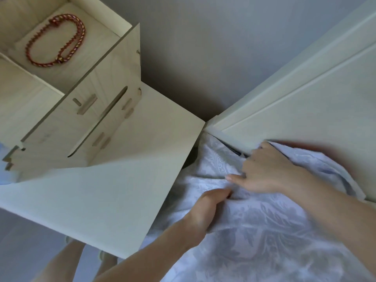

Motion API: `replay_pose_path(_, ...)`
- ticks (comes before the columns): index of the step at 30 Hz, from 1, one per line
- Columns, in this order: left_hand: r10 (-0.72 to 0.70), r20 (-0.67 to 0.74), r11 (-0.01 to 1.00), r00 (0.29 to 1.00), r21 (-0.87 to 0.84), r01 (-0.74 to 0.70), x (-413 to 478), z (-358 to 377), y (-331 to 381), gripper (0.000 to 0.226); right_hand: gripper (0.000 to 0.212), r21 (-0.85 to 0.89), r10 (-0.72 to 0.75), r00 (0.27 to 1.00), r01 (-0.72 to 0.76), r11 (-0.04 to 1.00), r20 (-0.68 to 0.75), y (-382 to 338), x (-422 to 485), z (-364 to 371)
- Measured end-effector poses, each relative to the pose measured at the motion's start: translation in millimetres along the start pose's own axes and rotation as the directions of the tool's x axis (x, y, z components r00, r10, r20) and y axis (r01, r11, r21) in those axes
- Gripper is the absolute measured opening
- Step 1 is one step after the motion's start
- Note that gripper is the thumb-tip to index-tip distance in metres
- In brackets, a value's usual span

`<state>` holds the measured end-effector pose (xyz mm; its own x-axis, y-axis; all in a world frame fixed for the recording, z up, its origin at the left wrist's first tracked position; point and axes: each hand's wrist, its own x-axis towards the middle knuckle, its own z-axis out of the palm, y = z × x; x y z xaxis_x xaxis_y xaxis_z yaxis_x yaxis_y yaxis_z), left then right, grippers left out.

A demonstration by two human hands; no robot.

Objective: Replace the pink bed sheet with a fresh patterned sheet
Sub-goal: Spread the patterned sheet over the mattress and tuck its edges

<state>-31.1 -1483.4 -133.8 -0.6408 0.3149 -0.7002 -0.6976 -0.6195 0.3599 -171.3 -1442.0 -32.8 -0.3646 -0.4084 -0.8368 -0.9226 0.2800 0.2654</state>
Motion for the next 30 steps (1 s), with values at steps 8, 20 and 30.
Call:
replay_pose_path(8,-0.041,-0.081,0.995,0.996,0.084,0.048,6,-16,30,0.053,0.067,0.189,0.031,0.989,-0.059,0.98,0.145,14,-44,-17)
replay_pose_path(20,-0.237,0.187,0.971,0.953,0.08,0.226,47,-27,55,0.071,0.055,0.404,-0.004,0.994,-0.039,0.914,0.106,13,-10,-14)
replay_pose_path(30,-0.042,-0.21,0.997,0.977,0.052,0.054,65,-20,56,0.049,0.051,0.37,0.128,0.969,-0.042,0.928,-0.21,-1,32,-1)
